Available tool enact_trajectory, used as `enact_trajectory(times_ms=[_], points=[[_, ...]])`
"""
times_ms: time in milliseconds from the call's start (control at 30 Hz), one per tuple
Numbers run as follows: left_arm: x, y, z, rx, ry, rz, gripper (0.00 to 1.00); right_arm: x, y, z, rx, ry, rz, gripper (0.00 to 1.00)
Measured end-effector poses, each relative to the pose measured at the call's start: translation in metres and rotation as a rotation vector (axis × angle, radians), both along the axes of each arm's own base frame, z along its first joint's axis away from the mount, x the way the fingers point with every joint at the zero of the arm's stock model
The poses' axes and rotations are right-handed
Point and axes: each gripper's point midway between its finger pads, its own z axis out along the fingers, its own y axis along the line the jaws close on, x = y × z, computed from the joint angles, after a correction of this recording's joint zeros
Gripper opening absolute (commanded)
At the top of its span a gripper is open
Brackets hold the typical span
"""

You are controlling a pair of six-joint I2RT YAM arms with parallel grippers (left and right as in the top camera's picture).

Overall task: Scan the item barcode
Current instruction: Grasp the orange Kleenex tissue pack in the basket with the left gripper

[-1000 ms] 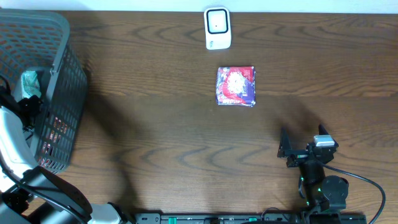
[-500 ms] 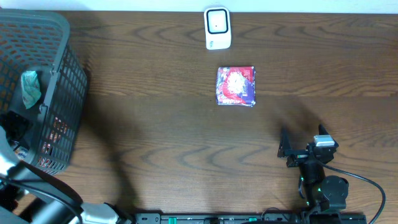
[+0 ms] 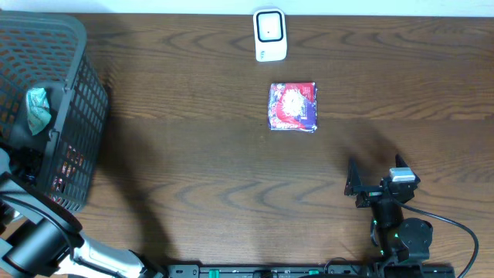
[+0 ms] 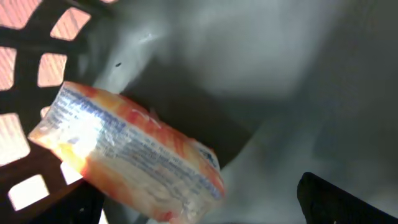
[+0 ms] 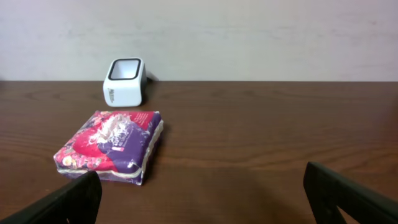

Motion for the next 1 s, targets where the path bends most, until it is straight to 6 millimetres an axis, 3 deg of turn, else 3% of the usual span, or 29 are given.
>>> enact_trajectory(times_ms=[133,300,1000], points=[[0.002,0.003,-0.003,0.006,-0.007,0.003,0.99,0.000,0.000,0.000,0.000,0.000,0.000,0.99],[0.005,0.006,-0.003,0.018,-0.018,0.009,0.90,0.000,0.000,0.000,0.000,0.000,0.000,0.99],[0.020,0.024,0.000,0.088,-0.077,0.008,0.91,0.000,0.000,0.000,0.000,0.000,0.000,0.99]])
